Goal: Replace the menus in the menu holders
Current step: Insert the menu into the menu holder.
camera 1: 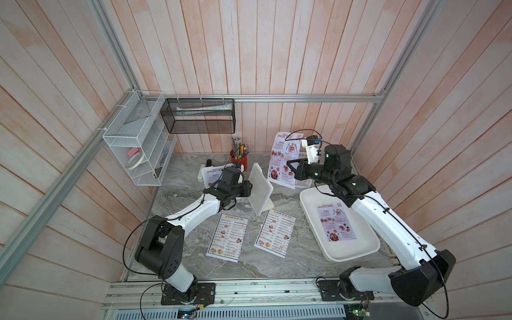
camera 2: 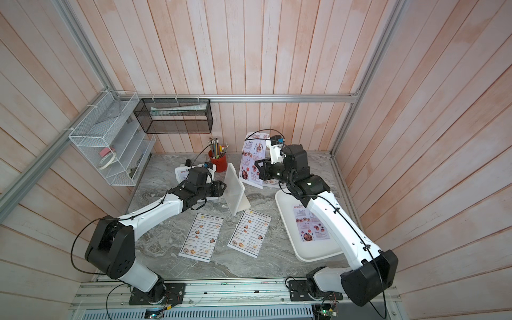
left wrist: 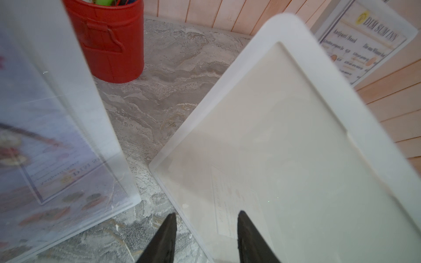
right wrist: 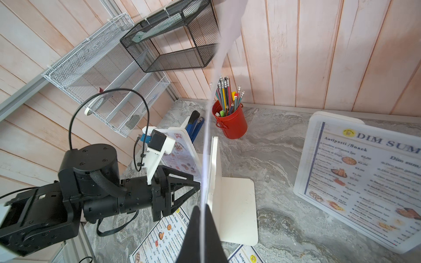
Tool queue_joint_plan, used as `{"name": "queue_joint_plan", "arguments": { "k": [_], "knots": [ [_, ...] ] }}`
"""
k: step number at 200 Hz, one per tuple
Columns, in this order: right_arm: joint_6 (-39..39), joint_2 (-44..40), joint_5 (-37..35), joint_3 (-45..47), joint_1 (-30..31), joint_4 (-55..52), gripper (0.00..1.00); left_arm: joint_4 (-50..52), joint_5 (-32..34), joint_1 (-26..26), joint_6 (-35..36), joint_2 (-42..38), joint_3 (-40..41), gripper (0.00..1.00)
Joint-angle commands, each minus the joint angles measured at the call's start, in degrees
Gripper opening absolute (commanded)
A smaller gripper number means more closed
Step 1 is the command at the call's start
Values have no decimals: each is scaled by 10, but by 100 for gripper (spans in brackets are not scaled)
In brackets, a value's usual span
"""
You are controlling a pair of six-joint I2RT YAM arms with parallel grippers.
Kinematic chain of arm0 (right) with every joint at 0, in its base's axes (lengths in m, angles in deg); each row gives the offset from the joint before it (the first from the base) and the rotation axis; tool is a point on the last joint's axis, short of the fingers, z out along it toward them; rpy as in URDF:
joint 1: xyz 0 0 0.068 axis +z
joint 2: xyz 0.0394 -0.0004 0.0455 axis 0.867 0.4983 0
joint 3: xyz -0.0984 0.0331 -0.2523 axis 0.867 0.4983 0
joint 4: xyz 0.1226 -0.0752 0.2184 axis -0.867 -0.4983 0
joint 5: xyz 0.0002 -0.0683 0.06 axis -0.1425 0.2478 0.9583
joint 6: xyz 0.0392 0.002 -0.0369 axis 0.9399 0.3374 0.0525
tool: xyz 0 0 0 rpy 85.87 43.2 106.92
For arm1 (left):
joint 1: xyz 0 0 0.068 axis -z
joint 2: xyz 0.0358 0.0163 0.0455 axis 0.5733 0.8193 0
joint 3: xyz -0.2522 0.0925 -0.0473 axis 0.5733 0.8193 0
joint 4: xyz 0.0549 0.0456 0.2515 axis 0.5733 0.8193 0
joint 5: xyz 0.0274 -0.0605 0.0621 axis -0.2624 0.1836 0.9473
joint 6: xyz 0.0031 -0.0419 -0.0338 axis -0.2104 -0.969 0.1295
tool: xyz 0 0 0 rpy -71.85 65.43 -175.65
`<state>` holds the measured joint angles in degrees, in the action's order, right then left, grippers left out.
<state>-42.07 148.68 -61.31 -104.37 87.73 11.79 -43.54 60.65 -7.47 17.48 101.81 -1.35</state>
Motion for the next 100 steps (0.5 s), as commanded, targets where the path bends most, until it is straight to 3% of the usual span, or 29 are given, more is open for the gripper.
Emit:
{"name": "queue_joint_plan", "arguments": {
  "k": [1,100],
  "knots": [
    [-5,7,9,10,2,1,0,7,11,1,7,-19,5,46],
    [-6,7,14,19,-10,3,0,9,10,0,12,-21,5,46]
  ]
}}
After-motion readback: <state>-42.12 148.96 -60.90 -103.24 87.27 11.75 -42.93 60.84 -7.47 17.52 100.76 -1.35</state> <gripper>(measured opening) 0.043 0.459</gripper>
